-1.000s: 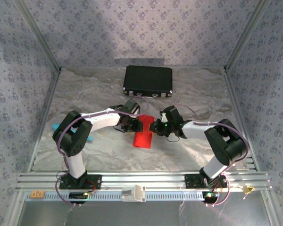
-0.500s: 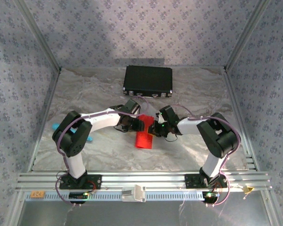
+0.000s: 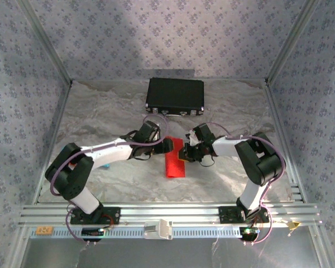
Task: Fold a paper plane with a square sheet of paper (pick it up from the middle)
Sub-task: Hold the square sheet of paper at the center of the table, then first fold the square sheet of paper in half at the center of the table.
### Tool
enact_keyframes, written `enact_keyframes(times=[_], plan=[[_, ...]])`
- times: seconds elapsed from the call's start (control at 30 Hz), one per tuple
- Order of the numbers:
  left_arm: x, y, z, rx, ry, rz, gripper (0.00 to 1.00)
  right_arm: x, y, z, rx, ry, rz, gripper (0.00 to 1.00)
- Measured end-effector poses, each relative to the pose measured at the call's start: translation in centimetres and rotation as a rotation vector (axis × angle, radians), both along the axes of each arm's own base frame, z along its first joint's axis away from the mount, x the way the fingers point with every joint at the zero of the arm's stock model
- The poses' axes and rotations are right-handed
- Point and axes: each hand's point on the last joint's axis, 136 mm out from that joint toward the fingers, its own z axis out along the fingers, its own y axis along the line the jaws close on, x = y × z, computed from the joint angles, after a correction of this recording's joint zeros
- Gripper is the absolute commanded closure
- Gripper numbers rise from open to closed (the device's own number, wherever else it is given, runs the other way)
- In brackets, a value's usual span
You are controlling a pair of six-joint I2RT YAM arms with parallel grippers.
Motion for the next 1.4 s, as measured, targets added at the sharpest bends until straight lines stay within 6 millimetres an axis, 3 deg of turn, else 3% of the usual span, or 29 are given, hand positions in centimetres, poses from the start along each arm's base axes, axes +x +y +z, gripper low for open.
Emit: enact_keyframes(times=[0.27,0.47,0.73,1.0,1.4], plan=[[-1.1,-1.3,-0.7,-0.104,0.054,-0.014,0.35,0.1,-0.1,0.0,0.012,0.000,-0.036,0.88],[-1.6,-1.5,-2.3,-0.149,0.117,-0.022,0.39,0.2,-0.2,0.0,0.010,-0.006,-0.044,0.88],[-1.7,-1.6,-2.3,-0.175,0.143,-0.039,0.47,0.2,-0.2,0.0,0.008,-0.005,-0.052,0.88],[-2.0,-1.7,-3.4,-0.155,0.165,-0.067,0.47,0.2,-0.2,0.0,0.007,0.000,-0.059,0.88],[-1.8,-1.7,-3.9,-0.141,0.180,-0.085,0.59,0.2,-0.2,0.1,0.010,-0.001,-0.061,0.86]])
